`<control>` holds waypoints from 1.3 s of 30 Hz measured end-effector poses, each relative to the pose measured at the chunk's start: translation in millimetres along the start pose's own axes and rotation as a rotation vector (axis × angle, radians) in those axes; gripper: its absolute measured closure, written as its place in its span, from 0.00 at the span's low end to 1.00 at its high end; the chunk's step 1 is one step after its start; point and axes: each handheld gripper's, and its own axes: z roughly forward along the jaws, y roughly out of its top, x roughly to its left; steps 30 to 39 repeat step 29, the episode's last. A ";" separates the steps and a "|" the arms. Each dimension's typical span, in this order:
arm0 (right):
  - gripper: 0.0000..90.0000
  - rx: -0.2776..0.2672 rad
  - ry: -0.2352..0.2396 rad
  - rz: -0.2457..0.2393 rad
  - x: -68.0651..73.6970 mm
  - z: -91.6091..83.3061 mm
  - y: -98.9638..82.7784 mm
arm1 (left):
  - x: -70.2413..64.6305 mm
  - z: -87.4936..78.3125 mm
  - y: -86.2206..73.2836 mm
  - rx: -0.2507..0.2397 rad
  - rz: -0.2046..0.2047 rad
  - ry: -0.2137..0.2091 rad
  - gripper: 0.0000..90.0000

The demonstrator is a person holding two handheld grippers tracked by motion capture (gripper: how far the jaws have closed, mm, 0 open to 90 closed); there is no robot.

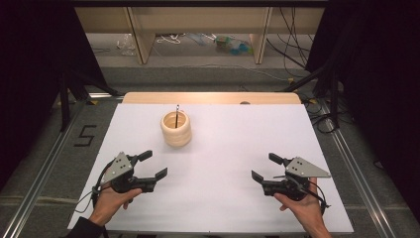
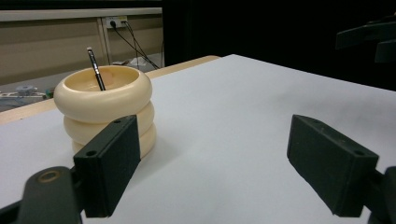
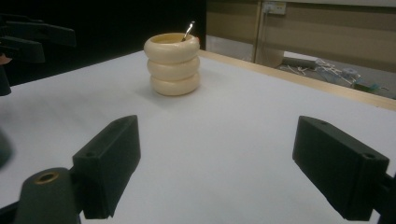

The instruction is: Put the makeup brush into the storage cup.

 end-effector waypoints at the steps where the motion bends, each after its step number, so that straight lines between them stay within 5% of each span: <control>1: 0.18 -0.003 0.000 -0.005 0.6 0.8 -0.1 | 0.7 -0.6 0.7 -0.007 0.001 0.004 0.19; 39: 0.18 0.011 0.009 -0.014 0.6 2.3 -0.2 | 4.2 0.3 1.5 -0.020 -0.002 0.014 0.20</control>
